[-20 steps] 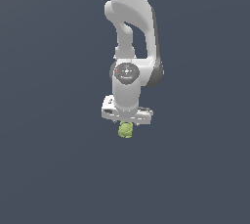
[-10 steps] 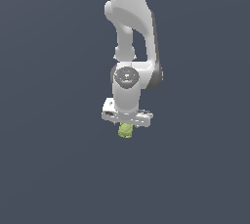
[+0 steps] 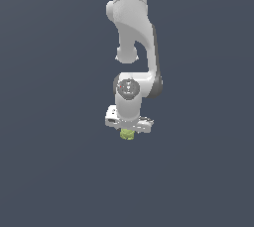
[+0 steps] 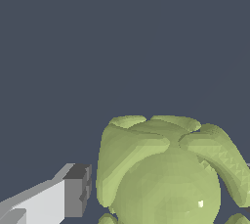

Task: Pick up the object and move it to a goal position.

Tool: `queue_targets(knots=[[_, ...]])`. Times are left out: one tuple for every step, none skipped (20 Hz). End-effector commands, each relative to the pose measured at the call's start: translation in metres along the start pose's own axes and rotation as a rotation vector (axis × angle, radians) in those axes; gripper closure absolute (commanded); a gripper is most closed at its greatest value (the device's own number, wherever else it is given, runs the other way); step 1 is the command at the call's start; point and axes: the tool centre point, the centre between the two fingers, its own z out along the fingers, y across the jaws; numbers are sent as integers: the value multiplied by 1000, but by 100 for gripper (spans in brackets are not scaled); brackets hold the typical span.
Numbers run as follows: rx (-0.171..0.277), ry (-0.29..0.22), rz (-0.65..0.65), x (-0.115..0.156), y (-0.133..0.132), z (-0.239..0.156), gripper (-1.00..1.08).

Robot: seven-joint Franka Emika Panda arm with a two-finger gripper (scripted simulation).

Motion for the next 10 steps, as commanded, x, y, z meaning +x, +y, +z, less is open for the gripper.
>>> queue_targets(knots=[[0, 2, 0, 1, 0, 3, -92], [0, 2, 0, 1, 0, 3, -92], [0, 2, 0, 1, 0, 3, 108], [0, 2, 0, 1, 0, 3, 108], [0, 2, 0, 1, 0, 3, 108], [0, 2, 0, 1, 0, 3, 108], [0, 2, 0, 1, 0, 3, 108], [0, 2, 0, 1, 0, 3, 108], [0, 2, 0, 1, 0, 3, 108], [0, 2, 0, 1, 0, 3, 108]])
